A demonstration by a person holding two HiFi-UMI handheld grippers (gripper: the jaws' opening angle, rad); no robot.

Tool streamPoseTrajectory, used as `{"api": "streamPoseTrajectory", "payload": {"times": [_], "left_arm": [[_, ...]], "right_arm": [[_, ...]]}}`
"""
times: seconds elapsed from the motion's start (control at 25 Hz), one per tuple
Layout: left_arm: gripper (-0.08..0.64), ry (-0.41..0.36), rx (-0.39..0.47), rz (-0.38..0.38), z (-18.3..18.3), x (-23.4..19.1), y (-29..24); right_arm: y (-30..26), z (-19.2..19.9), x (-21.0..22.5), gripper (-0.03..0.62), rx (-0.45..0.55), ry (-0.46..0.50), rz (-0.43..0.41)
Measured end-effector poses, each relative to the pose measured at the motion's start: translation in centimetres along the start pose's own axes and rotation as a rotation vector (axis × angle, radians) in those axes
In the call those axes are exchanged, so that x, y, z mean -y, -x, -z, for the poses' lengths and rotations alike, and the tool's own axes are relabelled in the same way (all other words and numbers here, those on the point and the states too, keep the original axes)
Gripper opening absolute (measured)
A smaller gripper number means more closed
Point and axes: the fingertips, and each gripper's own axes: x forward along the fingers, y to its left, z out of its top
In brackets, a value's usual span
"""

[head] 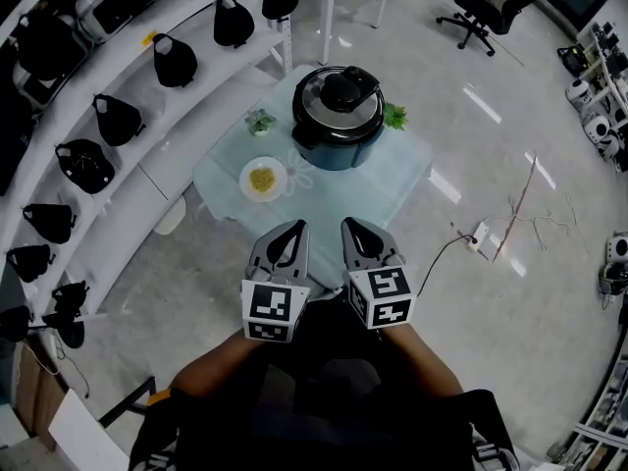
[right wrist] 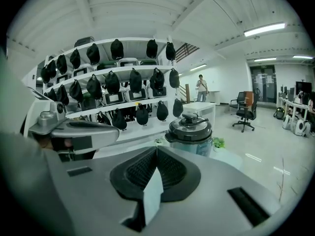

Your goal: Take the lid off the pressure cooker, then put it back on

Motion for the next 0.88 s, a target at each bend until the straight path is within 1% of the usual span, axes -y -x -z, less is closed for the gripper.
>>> {"api": "streamPoseTrajectory", "payload": {"times": [0.36, 0.88], "left_arm": [[0.006, -0.011, 0.007, -0.029, -0.1, -0.7, 0.7], [0.008, -0.004, 0.005, -0.025, 0.1, -0.4, 0.5]], "right_arm": [[-0.3, -0.1, -1.2, 0.02, 0.008, -0.007, -0.029], [-0.4, 0.0, -1.0, 0.02, 0.002, 0.0, -0.027]]}}
